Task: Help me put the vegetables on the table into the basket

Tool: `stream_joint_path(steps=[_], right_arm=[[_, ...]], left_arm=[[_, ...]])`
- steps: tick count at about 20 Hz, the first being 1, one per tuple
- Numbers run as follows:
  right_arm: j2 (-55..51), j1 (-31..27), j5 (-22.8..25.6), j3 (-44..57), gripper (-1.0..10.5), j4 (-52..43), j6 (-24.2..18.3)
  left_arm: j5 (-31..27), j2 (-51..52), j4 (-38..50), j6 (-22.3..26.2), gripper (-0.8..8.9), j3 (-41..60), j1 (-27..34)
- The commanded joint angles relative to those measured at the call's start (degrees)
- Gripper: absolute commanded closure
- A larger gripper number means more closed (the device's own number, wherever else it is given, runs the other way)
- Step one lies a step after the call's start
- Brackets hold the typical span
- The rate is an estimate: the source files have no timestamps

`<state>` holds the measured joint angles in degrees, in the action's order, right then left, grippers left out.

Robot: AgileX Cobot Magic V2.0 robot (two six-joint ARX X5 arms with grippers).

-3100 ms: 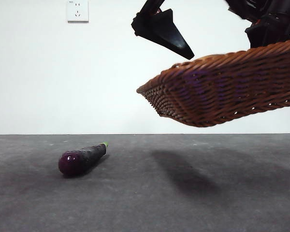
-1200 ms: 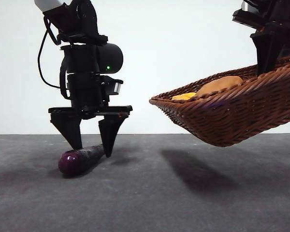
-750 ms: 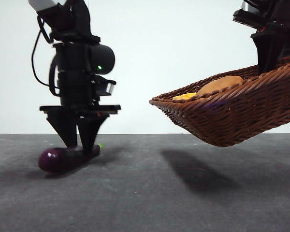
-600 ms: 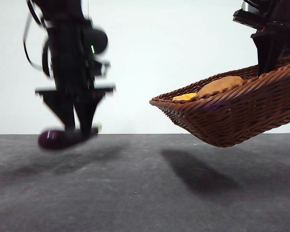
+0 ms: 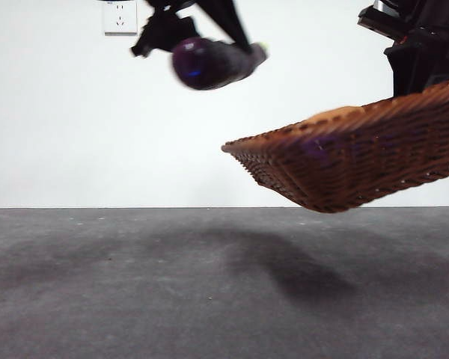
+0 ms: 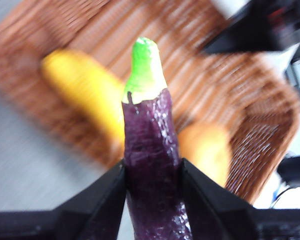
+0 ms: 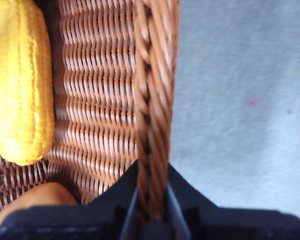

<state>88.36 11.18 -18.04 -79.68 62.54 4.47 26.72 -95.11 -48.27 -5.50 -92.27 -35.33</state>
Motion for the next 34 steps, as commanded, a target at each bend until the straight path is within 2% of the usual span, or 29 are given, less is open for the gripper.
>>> stream_joint_path(steps=[1, 3, 5, 8, 9, 11, 12, 16, 19, 20, 22, 23, 25, 26, 27, 28, 29, 32, 34], right_arm=[[-0.39, 0.11, -2.78, 0.22, 9.6, 0.66, -1.73], [-0.39, 0.11, -5.03, 0.22, 9.6, 1.03, -2.21], [-0.39, 0.11, -7.37, 0.22, 9.6, 1.14, -3.52], [-0.39, 0.11, -10.73, 0.24, 9.6, 1.68, -4.83], [-0.39, 0.11, -10.93, 0.24, 9.6, 1.62, -4.83], [-0.39, 0.11, -10.91, 0.24, 9.6, 1.95, -4.96], [-0.39, 0.11, -10.91, 0.24, 9.6, 2.01, -4.94], [-0.39, 0.11, -9.2, 0.24, 9.6, 1.84, -4.72], [-0.37, 0.04, -3.85, 0.26, 9.6, 1.6, -4.44], [-0.33, 0.0, -1.84, 0.26, 9.6, 1.38, -4.44], [-0.02, -0.24, 0.66, 0.26, 9.6, -0.57, -4.46], [0.61, -0.79, 0.66, 0.26, 9.6, -2.27, -4.44], [3.1, -1.97, 0.48, 0.26, 9.6, -4.68, -4.02], [4.98, -2.95, 0.48, 0.26, 9.6, -5.51, -4.09], [6.97, -4.02, 0.46, 0.26, 9.6, -6.56, -4.11], [8.83, -5.33, 0.44, 0.26, 9.6, -8.07, -4.81], [10.32, -7.26, -0.85, 0.24, 9.6, -10.62, -4.55], [15.04, -13.6, -11.56, -0.81, 9.6, -16.13, -4.66], [19.21, -15.5, -13.07, -3.67, 9.6, -15.87, -8.52]], left_arm=[[0.31, -1.29, 4.39, -5.75, 8.13, 0.26, -2.36], [0.26, -1.75, 7.58, -10.29, 8.04, 0.26, -2.78], [-0.26, -2.54, 9.49, -14.05, 7.39, 0.26, -2.86], [-2.73, -4.02, 9.84, -15.76, 6.64, 0.26, -3.04], [-2.75, -4.55, 9.94, -16.96, 5.63, 0.26, -3.17], [-2.75, -5.2, 11.15, -17.42, 2.99, 0.26, -3.26], [-2.75, -5.2, 12.41, -17.46, 2.38, 0.26, -3.43], [-1.84, -4.74, 15.04, -18.16, 2.41, 0.24, -2.69], [1.86, -1.6, 14.47, -16.2, 2.45, 0.24, -1.16], [1.88, 0.35, 13.7, -14.71, 2.51, 0.24, -0.96], [1.53, 5.31, 8.22, -8.68, 2.58, 0.24, -0.81], [-1.05, 7.96, 3.61, -4.98, 3.55, 0.24, -0.98], [-12.11, 13.14, -7.17, 1.62, 6.92, 0.24, -2.67], [-18.21, 15.41, -11.43, 3.3, 8.14, 0.24, -3.65], [-22.75, 17.46, -14.67, 3.78, 8.25, 0.24, -4.31], [-24.85, 19.47, -17.27, 4.09, 8.23, 0.24, -4.46], [-25.27, 21.4, -20.0, 4.07, 8.22, 0.24, -4.46], [-25.2, 26.99, -26.6, 2.78, 8.22, 0.24, -4.52], [-22.75, 30.16, -27.23, 1.11, 8.22, 0.33, -5.66]])
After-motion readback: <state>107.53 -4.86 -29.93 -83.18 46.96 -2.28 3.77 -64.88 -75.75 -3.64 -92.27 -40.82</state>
